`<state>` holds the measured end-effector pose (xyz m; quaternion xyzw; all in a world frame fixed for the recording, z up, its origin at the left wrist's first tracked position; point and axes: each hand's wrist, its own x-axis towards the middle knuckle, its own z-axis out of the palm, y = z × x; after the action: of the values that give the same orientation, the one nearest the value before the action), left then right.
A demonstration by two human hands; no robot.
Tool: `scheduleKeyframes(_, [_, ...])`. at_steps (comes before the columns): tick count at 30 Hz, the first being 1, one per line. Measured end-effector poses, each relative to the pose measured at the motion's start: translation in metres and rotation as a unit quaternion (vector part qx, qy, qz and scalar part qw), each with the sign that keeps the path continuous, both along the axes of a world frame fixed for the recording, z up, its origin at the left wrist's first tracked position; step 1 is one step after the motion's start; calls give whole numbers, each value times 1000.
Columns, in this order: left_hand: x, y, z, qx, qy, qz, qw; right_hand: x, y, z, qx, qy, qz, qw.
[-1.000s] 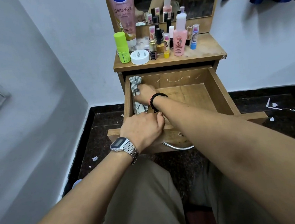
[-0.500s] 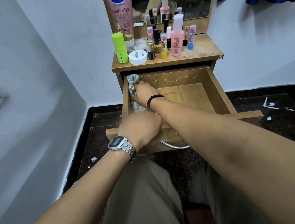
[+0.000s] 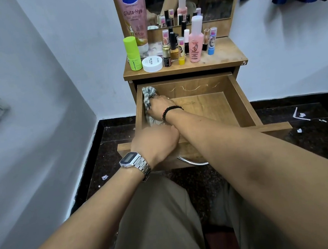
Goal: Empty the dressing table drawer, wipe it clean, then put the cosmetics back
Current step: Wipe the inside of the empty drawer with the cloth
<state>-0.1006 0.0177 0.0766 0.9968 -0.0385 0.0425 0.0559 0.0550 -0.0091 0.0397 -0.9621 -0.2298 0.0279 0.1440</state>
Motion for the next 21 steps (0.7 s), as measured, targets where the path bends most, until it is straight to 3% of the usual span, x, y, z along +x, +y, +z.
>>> scheduleKeyframes(5, [1, 1, 0, -7, -7, -5, 1000, 1, -2, 1, -22, 15, -19, 999])
scheduleKeyframes(13, [-2, 3, 2, -11, -13, -14, 1000, 18, -40, 4, 59, 114, -199, 971])
scheduleKeyframes(17, [-3, 1, 6, -11, -2, -10, 1000, 44, -79, -9, 128, 143, -322, 927])
scheduleKeyframes(21, [-3, 0, 6, -21, 4, -10, 1000, 61, -115, -11, 286, 132, -430, 846])
